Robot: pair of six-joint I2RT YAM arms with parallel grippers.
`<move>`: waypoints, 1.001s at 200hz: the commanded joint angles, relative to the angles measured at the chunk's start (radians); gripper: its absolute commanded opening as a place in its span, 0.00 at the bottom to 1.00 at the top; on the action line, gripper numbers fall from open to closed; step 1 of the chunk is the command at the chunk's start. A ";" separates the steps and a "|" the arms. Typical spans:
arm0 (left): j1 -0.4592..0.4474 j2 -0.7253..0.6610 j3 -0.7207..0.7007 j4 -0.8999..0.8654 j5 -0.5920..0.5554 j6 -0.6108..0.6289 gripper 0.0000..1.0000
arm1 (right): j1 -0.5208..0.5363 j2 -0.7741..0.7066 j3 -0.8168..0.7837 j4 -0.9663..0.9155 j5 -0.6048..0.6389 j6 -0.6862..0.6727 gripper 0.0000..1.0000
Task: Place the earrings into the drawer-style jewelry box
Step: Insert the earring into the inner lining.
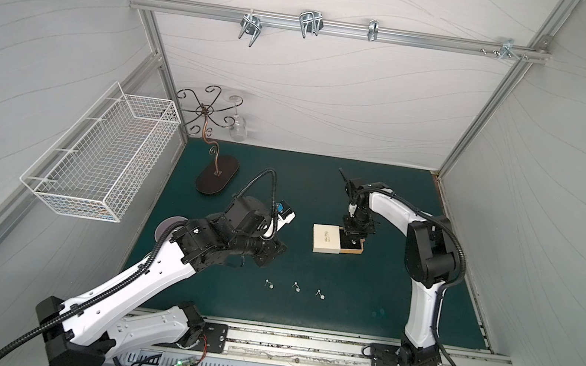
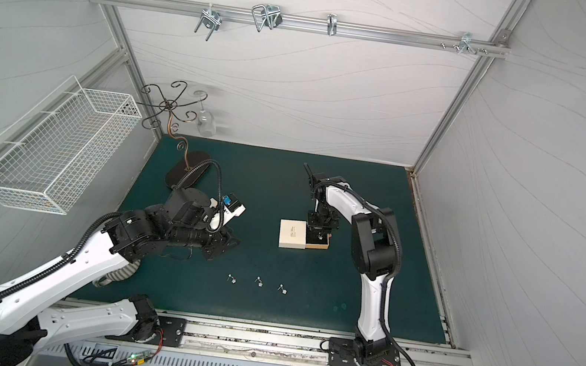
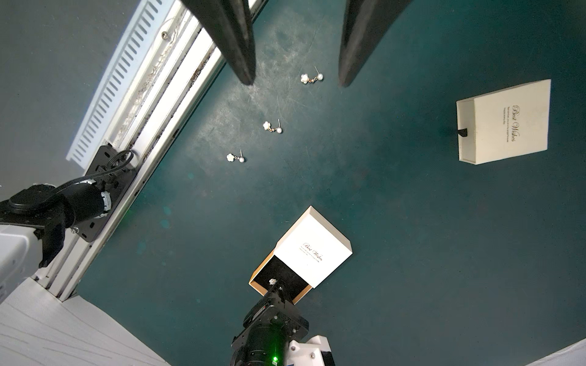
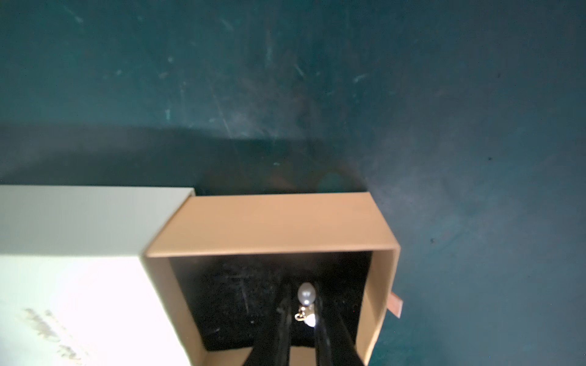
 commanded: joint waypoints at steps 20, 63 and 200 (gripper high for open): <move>-0.003 -0.017 0.005 0.037 0.014 0.021 0.47 | -0.007 -0.032 0.028 -0.045 -0.002 -0.006 0.26; -0.003 -0.017 0.005 0.037 0.014 0.021 0.47 | -0.008 -0.057 0.030 -0.042 -0.012 -0.003 0.20; -0.006 -0.022 0.003 0.040 0.020 0.022 0.48 | -0.012 -0.022 0.029 -0.032 0.006 -0.006 0.11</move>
